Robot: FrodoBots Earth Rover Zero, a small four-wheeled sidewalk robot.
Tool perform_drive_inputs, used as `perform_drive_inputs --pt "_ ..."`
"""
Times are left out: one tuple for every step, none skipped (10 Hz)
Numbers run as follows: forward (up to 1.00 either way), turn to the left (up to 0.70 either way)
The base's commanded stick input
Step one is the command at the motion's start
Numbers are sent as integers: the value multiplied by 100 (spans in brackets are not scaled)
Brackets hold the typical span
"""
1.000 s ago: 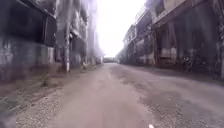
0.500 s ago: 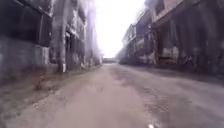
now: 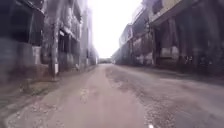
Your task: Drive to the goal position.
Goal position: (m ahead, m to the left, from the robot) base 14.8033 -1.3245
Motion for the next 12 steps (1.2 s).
perform_drive_inputs --pt "50 0" --pt "50 0" --pt "50 0" --pt "50 0" --pt "50 0" --pt "50 0" --pt "50 0" --pt "50 0" --pt "50 0" --pt "50 0" --pt "50 0" --pt "50 0"
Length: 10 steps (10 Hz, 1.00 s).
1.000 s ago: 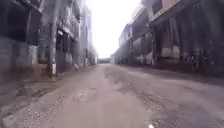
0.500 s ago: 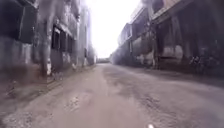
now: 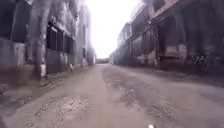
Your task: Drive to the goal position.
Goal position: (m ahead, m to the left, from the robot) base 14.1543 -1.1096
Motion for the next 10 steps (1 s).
perform_drive_inputs --pt "50 0" --pt "50 0" --pt "50 0" --pt "50 0" --pt "50 0" --pt "50 0" --pt "50 5" --pt "50 50" --pt "50 50" --pt "50 50"
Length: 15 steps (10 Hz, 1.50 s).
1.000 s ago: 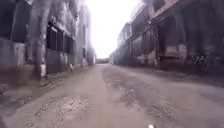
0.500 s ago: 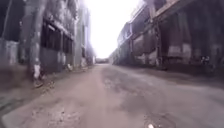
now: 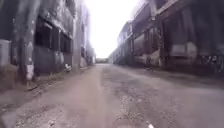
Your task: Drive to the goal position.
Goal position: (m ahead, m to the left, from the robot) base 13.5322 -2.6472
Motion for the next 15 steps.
perform_drive_inputs --pt "50 0" --pt "50 0" --pt "50 0" --pt "50 0" --pt "50 0" --pt "50 0" --pt "50 0" --pt "50 0" --pt "50 9" --pt "50 22" --pt "50 32" --pt "50 15" --pt "50 5" --pt "50 0" --pt "50 0"
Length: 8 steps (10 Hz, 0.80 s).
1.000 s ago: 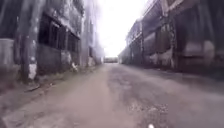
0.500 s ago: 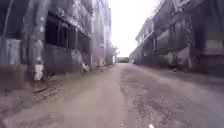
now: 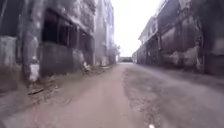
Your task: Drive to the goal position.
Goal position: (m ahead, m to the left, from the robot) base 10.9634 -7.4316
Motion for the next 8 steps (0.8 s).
perform_drive_inputs --pt "50 0" --pt "50 0" --pt "50 0" --pt "50 -50" --pt "50 -50" --pt "50 0" --pt "50 0" --pt "50 0"
